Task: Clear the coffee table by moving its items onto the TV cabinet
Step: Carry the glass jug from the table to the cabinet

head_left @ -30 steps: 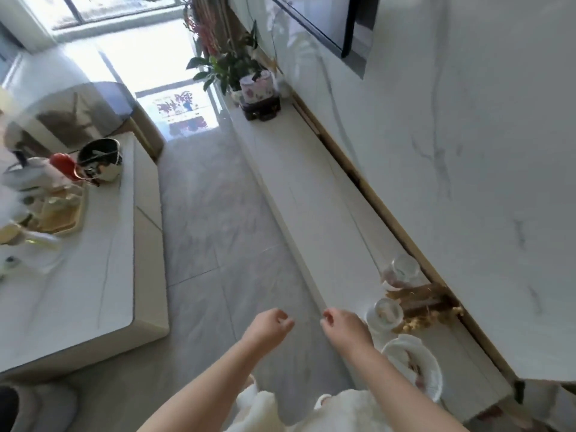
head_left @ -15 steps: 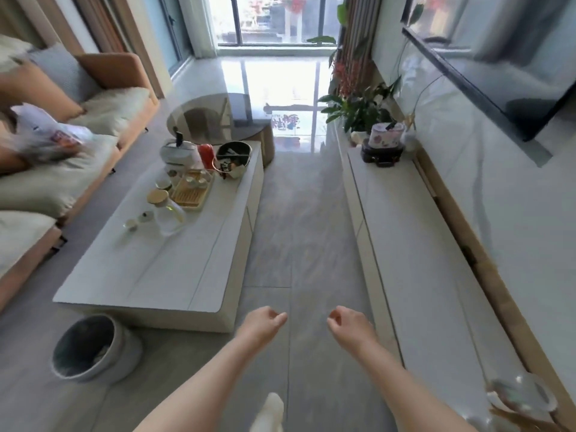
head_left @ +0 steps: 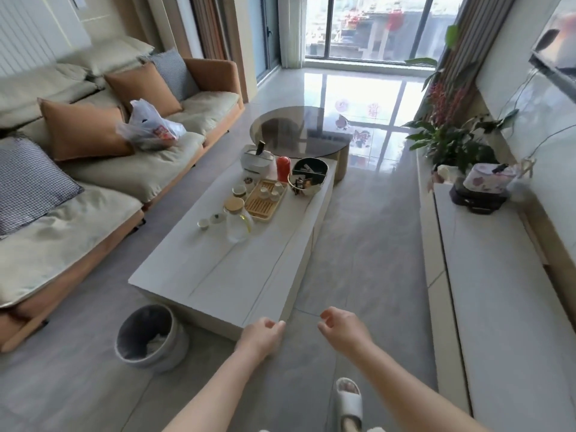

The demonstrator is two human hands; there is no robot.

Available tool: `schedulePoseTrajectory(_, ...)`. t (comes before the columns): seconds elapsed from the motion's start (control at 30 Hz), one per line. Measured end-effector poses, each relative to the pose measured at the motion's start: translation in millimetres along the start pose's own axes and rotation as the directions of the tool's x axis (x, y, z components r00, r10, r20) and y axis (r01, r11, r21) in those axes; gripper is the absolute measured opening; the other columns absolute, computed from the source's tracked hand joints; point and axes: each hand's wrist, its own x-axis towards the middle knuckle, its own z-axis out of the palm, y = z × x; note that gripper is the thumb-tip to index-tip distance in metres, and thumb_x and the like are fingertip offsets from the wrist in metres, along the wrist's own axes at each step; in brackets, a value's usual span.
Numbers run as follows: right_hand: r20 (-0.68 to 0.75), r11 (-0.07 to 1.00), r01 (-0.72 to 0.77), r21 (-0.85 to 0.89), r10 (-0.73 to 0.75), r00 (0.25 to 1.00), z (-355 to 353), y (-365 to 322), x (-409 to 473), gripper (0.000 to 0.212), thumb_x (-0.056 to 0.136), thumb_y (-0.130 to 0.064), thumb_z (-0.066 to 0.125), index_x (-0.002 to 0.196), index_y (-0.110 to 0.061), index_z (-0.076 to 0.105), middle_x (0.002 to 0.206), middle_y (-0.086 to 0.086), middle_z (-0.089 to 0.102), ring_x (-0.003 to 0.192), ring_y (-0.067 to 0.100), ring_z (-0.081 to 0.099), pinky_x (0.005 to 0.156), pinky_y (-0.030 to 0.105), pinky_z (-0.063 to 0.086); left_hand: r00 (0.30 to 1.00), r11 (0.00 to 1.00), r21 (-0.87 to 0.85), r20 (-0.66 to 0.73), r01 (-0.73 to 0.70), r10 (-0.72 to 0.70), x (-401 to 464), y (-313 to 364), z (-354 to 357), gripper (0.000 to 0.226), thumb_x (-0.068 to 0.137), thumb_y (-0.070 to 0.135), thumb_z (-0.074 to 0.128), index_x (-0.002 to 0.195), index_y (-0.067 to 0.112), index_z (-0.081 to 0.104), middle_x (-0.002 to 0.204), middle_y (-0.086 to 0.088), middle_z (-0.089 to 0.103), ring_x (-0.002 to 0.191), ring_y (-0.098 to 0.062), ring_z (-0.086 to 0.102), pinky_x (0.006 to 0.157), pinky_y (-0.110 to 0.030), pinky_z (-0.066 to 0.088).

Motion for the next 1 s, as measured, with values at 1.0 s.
schedulePoseTrajectory(1.0, 0.333, 0.919, 0.314, -0.238, -0.227, 0.915, -66, -158, 382, 0.043, 0.092, -0.037, 0.046, 0.133, -0.027, 0.041, 0.128, -0.001, 0.058, 0.114, 0.016, 0.056, 0.089, 0.028, 0.048, 0.923, 0.814, -0.548, -0.178, 0.195, -0.340, 285, 93, -155, 0.031, 0.090, 0.036, 0.052, 0.112, 0.017, 0.062, 0.111, -0.006, 0.066, 0.105, -0.022, 0.061, 0.084, -0.030, 0.050)
